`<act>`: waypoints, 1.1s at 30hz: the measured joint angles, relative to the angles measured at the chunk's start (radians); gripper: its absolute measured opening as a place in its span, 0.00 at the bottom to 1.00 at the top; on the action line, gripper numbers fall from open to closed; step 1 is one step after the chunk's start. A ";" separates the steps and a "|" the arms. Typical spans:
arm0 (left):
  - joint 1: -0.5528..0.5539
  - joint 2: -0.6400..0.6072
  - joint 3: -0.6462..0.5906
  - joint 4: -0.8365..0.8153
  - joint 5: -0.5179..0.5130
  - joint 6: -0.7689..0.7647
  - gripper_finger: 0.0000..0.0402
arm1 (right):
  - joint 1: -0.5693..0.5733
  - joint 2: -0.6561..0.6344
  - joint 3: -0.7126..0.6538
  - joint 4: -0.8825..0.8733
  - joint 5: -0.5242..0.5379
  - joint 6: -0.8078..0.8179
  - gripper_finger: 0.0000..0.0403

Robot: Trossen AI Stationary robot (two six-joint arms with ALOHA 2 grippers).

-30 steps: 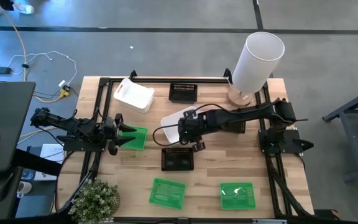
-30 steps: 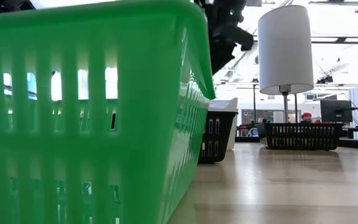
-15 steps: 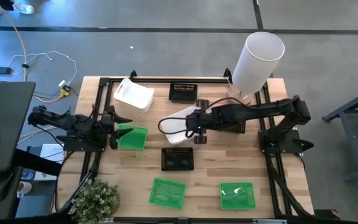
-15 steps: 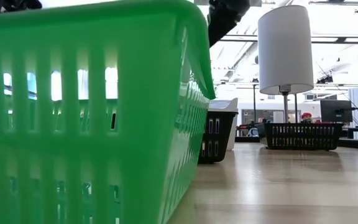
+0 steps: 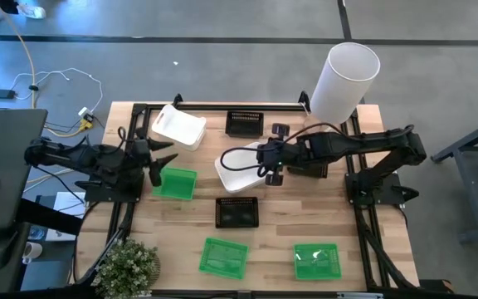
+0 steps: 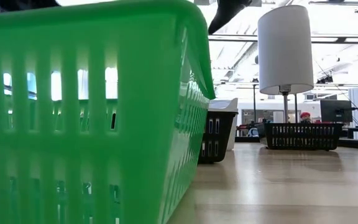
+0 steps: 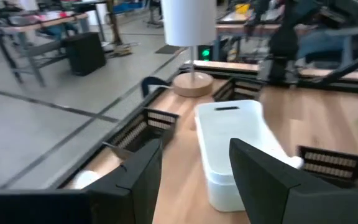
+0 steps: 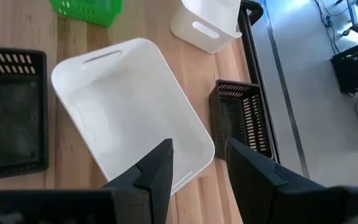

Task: Stack baskets by color
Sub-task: Stack the top white bin on top of the other white bins

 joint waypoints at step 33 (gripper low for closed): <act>0.467 0.802 0.423 -0.596 0.269 0.276 0.44 | 0.000 0.000 0.000 -0.168 -0.111 0.078 0.33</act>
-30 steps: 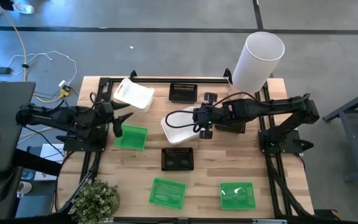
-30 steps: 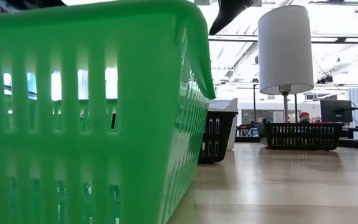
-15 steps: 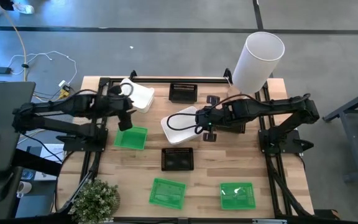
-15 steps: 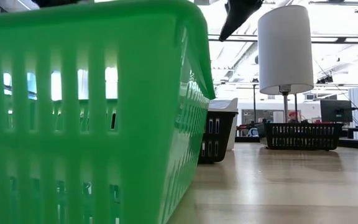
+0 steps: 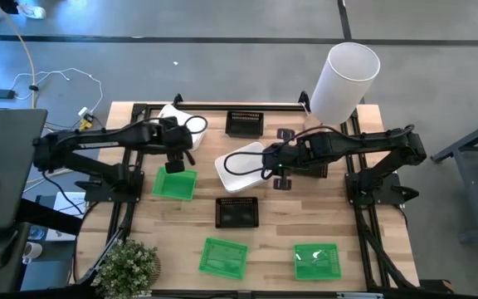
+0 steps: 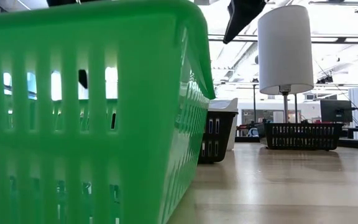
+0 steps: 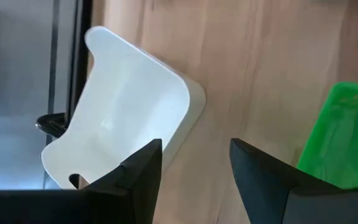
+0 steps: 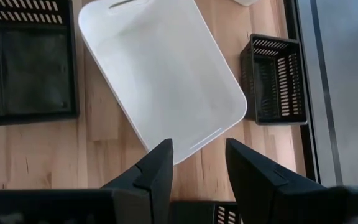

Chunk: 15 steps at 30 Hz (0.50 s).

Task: Stack baskets by color
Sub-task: Stack the top white bin on top of the other white bins

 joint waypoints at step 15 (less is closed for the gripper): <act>0.067 0.201 0.000 0.007 -0.090 0.002 0.44 | 0.000 0.000 0.000 -0.005 0.000 0.000 0.33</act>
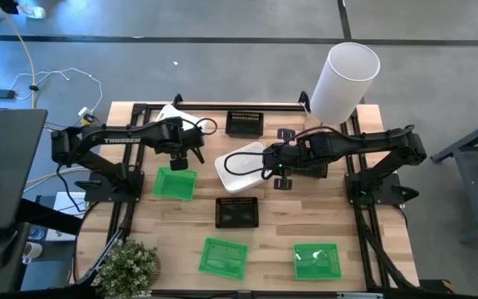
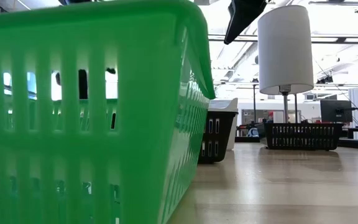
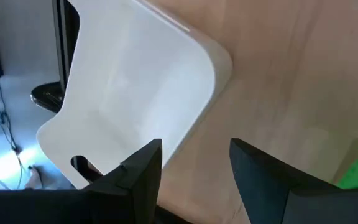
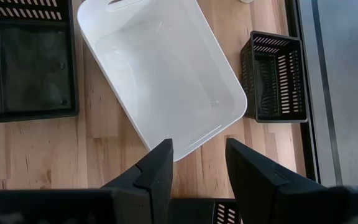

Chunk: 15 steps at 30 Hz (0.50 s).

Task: Stack baskets by color
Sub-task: Stack the top white bin on top of the other white bins

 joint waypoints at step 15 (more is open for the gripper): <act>0.097 0.065 0.000 0.019 0.038 0.079 0.44 | 0.000 0.000 0.000 0.000 0.000 0.000 0.33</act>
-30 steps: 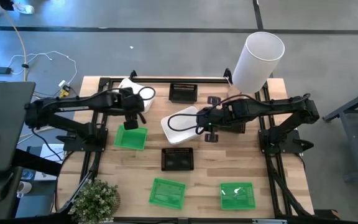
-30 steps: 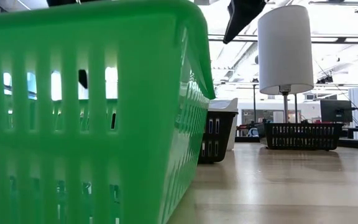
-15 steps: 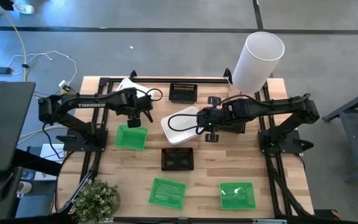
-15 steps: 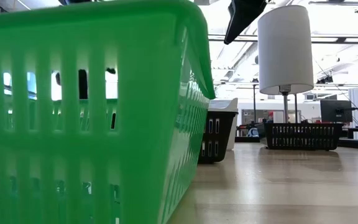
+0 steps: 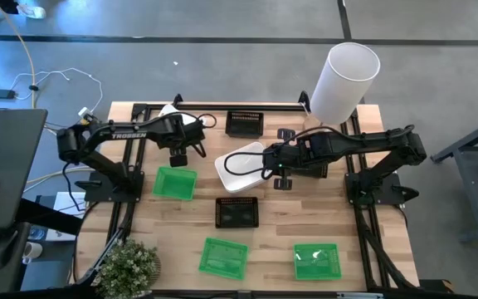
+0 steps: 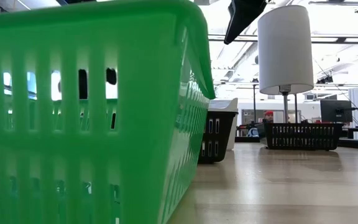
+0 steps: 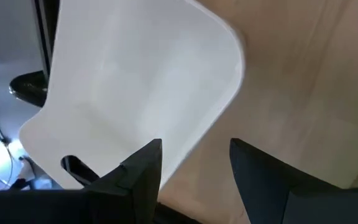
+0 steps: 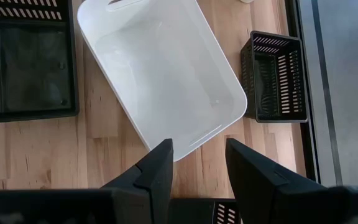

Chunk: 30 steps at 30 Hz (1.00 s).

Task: Stack baskets by color
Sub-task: Stack the top white bin on top of the other white bins

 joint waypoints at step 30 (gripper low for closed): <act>0.093 0.052 0.000 0.050 0.209 0.085 0.01 | 0.000 0.000 0.000 -0.008 0.000 0.021 0.33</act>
